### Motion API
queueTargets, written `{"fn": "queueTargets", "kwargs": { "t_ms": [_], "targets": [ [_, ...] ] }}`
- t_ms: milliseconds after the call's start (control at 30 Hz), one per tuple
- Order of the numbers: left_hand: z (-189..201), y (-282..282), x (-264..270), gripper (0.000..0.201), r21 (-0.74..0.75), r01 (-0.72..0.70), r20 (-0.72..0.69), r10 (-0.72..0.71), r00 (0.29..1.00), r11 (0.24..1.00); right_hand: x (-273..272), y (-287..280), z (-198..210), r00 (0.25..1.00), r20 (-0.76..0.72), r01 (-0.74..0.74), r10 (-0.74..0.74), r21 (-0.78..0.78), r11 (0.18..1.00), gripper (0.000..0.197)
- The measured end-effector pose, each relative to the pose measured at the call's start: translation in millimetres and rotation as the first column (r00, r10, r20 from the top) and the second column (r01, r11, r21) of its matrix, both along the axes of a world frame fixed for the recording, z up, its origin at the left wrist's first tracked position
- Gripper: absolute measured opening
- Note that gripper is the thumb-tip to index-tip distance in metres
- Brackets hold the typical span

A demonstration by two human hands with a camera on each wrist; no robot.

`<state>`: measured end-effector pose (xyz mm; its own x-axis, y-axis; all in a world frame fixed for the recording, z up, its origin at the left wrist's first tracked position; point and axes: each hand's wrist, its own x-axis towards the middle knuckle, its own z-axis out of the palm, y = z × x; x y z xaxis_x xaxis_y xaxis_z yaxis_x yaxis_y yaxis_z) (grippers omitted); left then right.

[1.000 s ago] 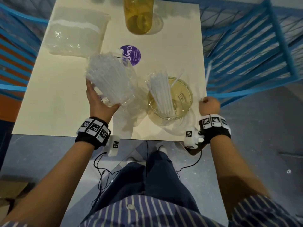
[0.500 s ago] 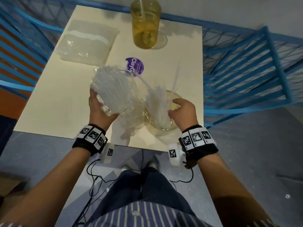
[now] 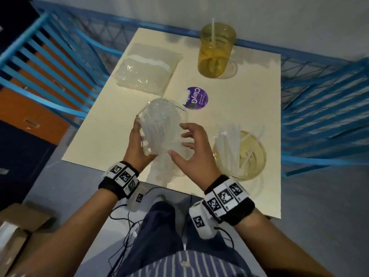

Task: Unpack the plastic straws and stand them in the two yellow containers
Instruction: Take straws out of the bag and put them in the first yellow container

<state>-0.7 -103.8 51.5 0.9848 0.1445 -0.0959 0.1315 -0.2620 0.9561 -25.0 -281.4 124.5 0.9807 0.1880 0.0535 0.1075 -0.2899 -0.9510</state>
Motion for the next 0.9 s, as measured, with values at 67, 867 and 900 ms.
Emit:
{"fn": "queueTargets", "kwargs": {
  "t_ms": [67,867,900],
  "targets": [
    [-3.3,14.9,2.9,0.101,-0.012,0.043,-0.018,-0.043,0.999,0.999,16.3,22.8,-18.1,0.992,-0.055,0.114,-0.113,0.013,0.993,0.074],
    [-27.2,54.4,23.5,0.136,0.055,0.173,0.028,-0.175,0.984,0.983,47.9,79.1,-19.0,0.801,-0.283,0.578,-0.527,0.136,0.805,0.024],
    [-25.1,51.5,23.9,0.136,0.054,0.177,0.035,-0.179,0.983,0.983,47.3,76.3,-9.6,0.795,-0.282,0.589,-0.537,0.147,0.795,0.029]
  ]
}}
